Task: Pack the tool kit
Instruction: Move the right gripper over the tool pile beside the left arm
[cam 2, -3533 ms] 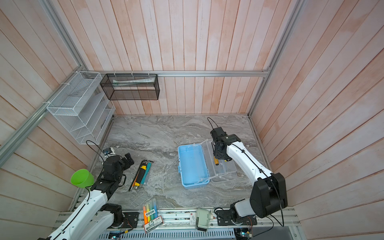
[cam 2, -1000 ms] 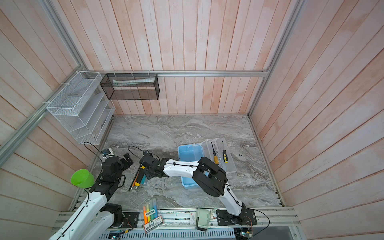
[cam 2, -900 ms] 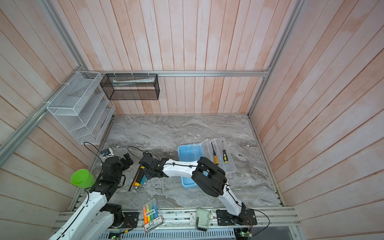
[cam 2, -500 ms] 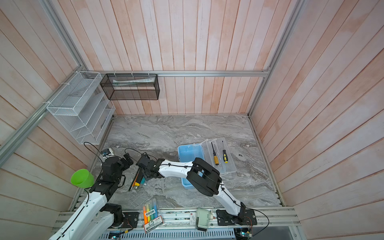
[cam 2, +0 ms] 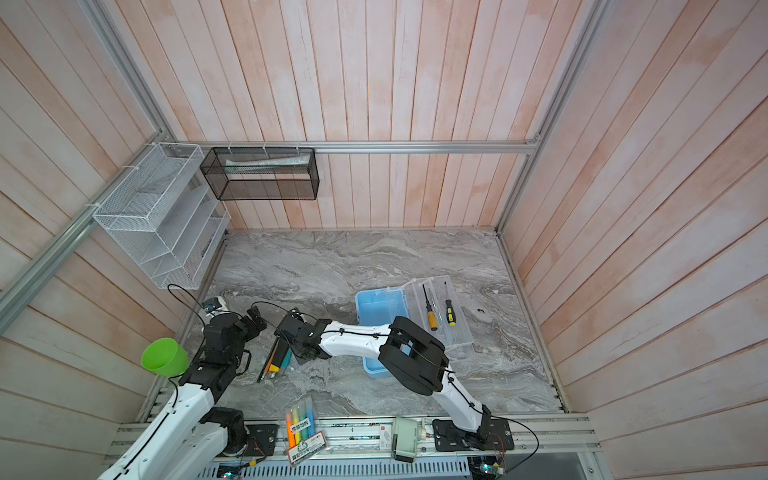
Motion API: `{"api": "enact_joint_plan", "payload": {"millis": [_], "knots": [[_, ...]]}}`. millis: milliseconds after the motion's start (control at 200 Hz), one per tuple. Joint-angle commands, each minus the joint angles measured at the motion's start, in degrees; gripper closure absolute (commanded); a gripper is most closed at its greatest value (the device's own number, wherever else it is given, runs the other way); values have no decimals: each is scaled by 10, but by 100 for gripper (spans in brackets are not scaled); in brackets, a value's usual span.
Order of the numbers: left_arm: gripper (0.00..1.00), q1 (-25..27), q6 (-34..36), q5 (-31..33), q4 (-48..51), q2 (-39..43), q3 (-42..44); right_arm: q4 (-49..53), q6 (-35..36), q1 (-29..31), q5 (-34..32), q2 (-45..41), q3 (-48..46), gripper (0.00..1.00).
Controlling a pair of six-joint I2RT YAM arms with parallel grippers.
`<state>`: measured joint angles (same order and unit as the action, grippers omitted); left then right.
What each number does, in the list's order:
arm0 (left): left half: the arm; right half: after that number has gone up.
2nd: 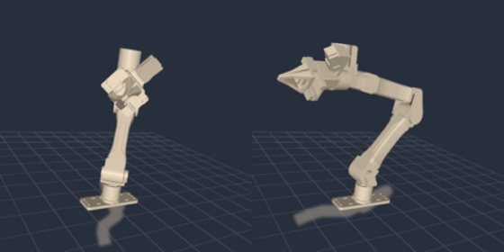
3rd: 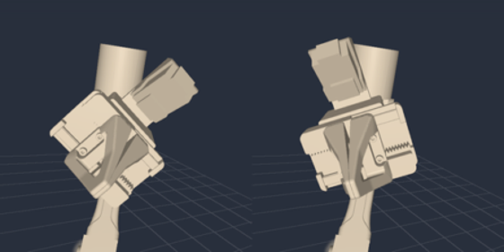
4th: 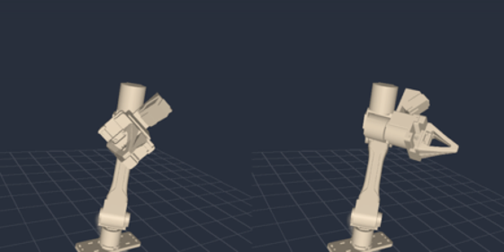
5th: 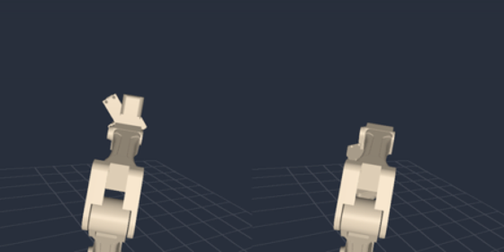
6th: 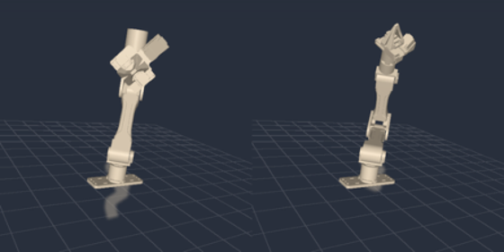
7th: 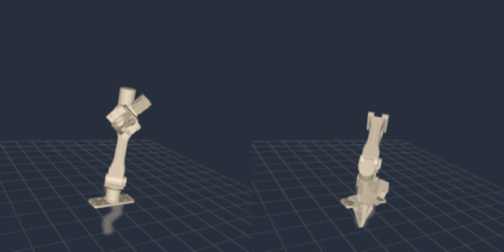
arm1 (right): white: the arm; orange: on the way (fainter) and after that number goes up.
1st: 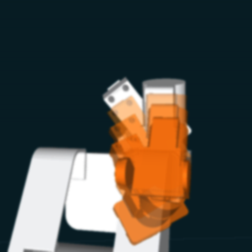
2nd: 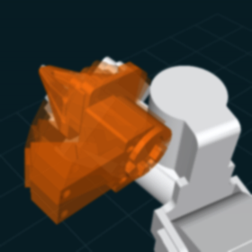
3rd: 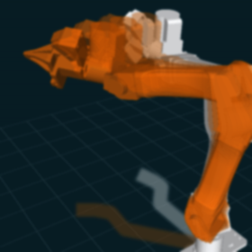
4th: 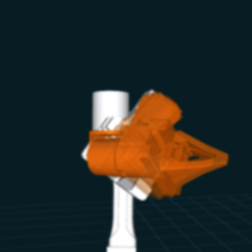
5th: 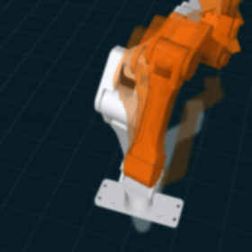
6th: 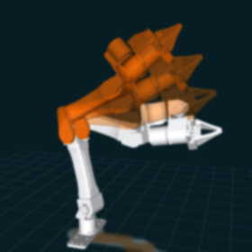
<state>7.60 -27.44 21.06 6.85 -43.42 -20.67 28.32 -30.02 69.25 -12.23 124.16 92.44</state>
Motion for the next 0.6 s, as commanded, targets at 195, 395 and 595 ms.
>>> {"api": "enact_joint_plan", "payload": {"millis": [195, 395, 595], "knots": [[0, -3, -1, 0, 3, 5, 2, 31, -15, -3, 14, -53, -14, 52], [0, -3, -1, 0, 3, 6, 1, 58, -80, 6, 63, -84, -53, 51], [0, -3, -1, -1, 2, 6, 2, -16, -115, 9, 116, -94, -112, 47]]}}
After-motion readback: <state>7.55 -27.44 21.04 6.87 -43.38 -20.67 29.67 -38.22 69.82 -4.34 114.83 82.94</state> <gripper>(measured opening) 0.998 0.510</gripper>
